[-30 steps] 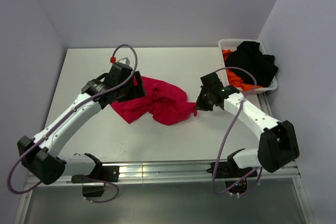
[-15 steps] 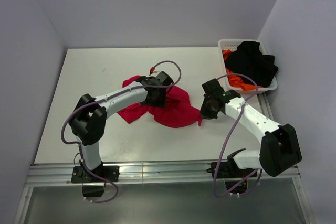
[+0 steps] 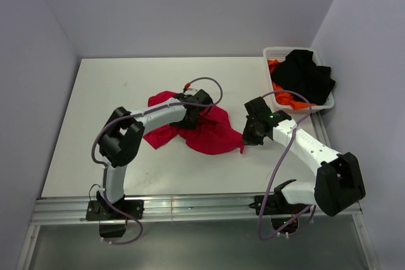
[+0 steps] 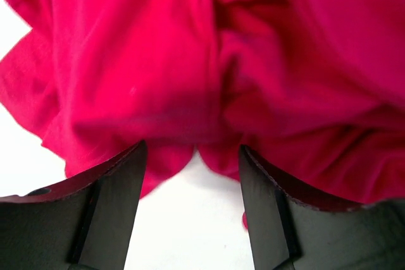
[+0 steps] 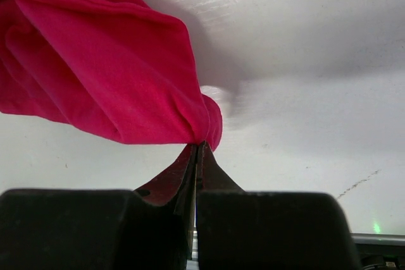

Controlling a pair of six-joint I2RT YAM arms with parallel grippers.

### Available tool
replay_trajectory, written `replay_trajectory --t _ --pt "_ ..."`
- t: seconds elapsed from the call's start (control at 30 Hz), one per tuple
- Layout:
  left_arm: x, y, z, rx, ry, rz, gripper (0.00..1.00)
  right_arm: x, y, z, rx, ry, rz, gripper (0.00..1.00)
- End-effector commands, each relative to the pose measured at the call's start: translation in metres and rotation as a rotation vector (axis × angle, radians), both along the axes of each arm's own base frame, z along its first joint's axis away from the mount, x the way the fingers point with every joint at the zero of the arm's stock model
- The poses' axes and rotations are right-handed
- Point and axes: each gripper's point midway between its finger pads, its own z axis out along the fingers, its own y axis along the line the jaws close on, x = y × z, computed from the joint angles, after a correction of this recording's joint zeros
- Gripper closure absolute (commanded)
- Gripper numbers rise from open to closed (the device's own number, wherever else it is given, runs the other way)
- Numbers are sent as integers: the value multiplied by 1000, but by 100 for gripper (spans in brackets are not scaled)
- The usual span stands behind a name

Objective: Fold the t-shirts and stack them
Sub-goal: Flatten out the tshirt

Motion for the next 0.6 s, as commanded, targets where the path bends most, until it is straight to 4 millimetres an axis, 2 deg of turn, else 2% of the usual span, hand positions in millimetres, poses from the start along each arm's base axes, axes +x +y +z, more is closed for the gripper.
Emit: replay_trajectory --t 0.0,0.17,0.3,0.57 --pt "25 -10 14 13 -67 -21 35 1 -6 2 -16 -16 2 100" --pt "36 -10 8 23 -60 -12 37 1 -8 1 -17 -15 0 100" --pt "44 -9 11 29 -71 -5 37 1 -9 -1 -21 -9 3 100" --pt "55 10 7 61 -65 36 46 5 -9 -2 -17 -6 7 100"
